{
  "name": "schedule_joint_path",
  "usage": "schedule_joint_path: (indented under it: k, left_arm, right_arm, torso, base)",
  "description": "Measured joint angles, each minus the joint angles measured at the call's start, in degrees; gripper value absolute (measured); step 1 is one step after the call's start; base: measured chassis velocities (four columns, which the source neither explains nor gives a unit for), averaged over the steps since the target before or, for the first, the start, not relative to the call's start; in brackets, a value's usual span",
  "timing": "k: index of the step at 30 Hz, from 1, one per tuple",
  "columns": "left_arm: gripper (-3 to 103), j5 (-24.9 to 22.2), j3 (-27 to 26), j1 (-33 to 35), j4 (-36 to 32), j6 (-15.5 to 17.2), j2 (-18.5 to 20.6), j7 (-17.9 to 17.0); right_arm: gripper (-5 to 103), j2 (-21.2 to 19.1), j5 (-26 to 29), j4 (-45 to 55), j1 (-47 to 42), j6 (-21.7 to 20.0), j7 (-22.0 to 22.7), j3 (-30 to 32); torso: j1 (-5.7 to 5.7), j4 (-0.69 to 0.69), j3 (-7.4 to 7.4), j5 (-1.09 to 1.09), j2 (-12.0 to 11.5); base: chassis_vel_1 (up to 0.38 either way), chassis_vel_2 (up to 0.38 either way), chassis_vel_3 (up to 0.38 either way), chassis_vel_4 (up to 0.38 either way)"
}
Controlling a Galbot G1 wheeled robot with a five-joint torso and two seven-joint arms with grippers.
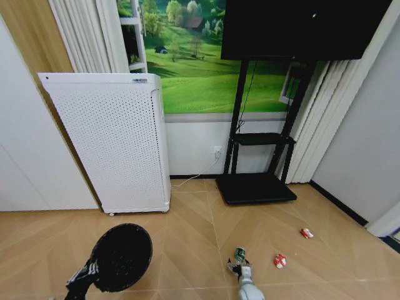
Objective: Pick up the trash bin and place the garbage on the floor into it.
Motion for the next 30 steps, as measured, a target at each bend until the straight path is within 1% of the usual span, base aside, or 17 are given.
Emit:
schedule_joint_path:
  k: [1,2,5,6,7,9,10,11,12,13,14,15,18,21,22,29,30]
  left_arm:
    - [7,-0.09,-0.03,-0.07,0.21,-0.12,-0.01,0.04]
    - [7,-0.09,-0.03,-0.07,0.21,-0.12,-0.01,0.04]
    - [7,-0.09,0.16,-0.48,0.36,-0.19,0.12,0.1]
    - [7,-0.09,0.16,-0.48,0.36,-0.19,0.12,0.1]
    - [7,-0.09,0.17,-0.63,0.33,-0.21,0.21,0.11]
    - [7,-0.09,0.16,-0.71,0.24,-0.23,0.28,0.12]
    - [7,-0.19,0.03,-0.79,0.06,-0.25,0.51,0.11]
    - [7,-0.21,-0.06,-0.82,0.03,-0.26,0.63,0.08]
    - [7,-0.18,-0.2,-0.93,0.1,-0.26,0.89,-0.11]
    - [7,-0.18,-0.2,-0.93,0.1,-0.26,0.89,-0.11]
    - [7,-0.12,-0.18,-1.05,0.28,-0.26,1.05,-0.27]
    - [7,-0.12,-0.18,-1.05,0.28,-0.26,1.05,-0.27]
    - [7,-0.05,0.73,-2.01,0.73,-0.03,1.74,-0.48]
    - [7,-0.12,1.11,-2.46,0.72,0.17,2.01,-0.5]
    - [7,-0.41,1.49,-2.71,0.28,0.47,2.21,-0.72]
    - [7,-0.78,1.83,-2.95,-0.57,0.63,2.51,-0.72]
    - [7,-1.03,1.89,-3.17,-0.66,0.69,2.74,-0.71]
  right_arm:
    - [78,0.16,-0.02,-0.22,0.4,-0.1,0.27,-0.25]
    - [78,0.16,-0.02,-0.22,0.4,-0.1,0.27,-0.25]
    - [61,-0.07,0.06,0.06,0.74,-0.33,0.4,-0.65]
    - [61,-0.07,0.06,0.06,0.74,-0.33,0.4,-0.65]
    - [55,-0.36,0.28,0.13,0.83,-0.53,0.28,-0.74]
    - [55,-0.57,0.4,0.13,0.91,-0.63,0.24,-0.74]
    - [44,-1.04,0.86,0.23,0.94,-0.78,0.0,-0.75]
    - [44,-1.25,1.19,0.35,0.88,-0.8,-0.15,-0.72]
    - [39,-1.78,2.37,1.25,0.33,-1.03,-0.58,-0.59]
    - [39,-1.78,2.37,1.25,0.33,-1.03,-0.58,-0.59]
    - [35,-2.14,3.19,2.16,-0.25,-1.21,-0.94,-0.34]
    - [35,-2.14,3.19,2.16,-0.25,-1.21,-0.94,-0.34]
    - [25,-3.53,5.69,6.37,-2.75,-1.13,-2.26,1.16]
    - [21,-4.03,5.69,8.47,-4.11,-0.79,-2.82,2.26]
    - [21,-4.53,5.41,10.59,-5.7,-0.66,-3.09,3.49]
    - [21,-5.15,5.43,14.18,-8.49,-0.65,-3.35,5.29]
    - [21,-5.44,5.59,16.61,-9.94,-0.65,-3.59,6.08]
  torso:
    - [0.0,0.01,0.0,0.0,0.0]
    - [0.0,0.01,0.0,0.0,0.0]
    - [0.0,0.01,0.0,0.0,0.0]
    - [0.0,0.01,0.0,0.0,0.0]
    - [0.0,0.01,0.0,-0.01,0.0]
    - [0.0,0.0,0.0,-0.02,0.0]
    - [0.0,0.0,0.0,-0.01,0.0]
    - [0.0,0.0,0.0,0.0,0.0]
    - [0.0,0.01,0.0,0.0,0.0]
    - [0.0,0.01,0.0,0.0,0.0]
    - [0.0,0.01,0.0,0.0,0.0]
    - [0.0,0.01,0.0,0.0,0.0]
    - [0.0,0.01,0.0,-0.01,0.0]
    - [0.0,0.0,-0.01,0.0,0.0]
    - [0.0,0.0,0.0,-0.01,0.0]
    - [-0.01,0.0,-0.01,0.0,0.0]
    - [-0.01,0.0,0.0,0.02,0.0]
  base:
    - [0.0,0.0,0.0,0.0]
    - [0.0,0.0,0.0,0.0]
    - [0.0,0.0,0.0,0.0]
    - [0.0,0.0,0.0,0.0]
    - [0.0,0.0,0.0,0.0]
    - [0.0,0.0,0.0,0.0]
    - [0.0,0.0,0.0,0.0]
    - [0.0,0.0,0.0,0.0]
    - [0.0,0.0,0.0,0.0]
    - [0.0,0.0,0.0,0.0]
    - [0.0,0.0,0.0,0.0]
    - [0.0,0.0,0.0,0.0]
    - [0.0,0.0,0.0,0.0]
    - [0.0,0.0,0.0,0.0]
    - [0.0,0.0,0.0,0.0]
    - [0.0,0.0,0.0,0.0]
    - [0.0,0.0,0.0,0.0]
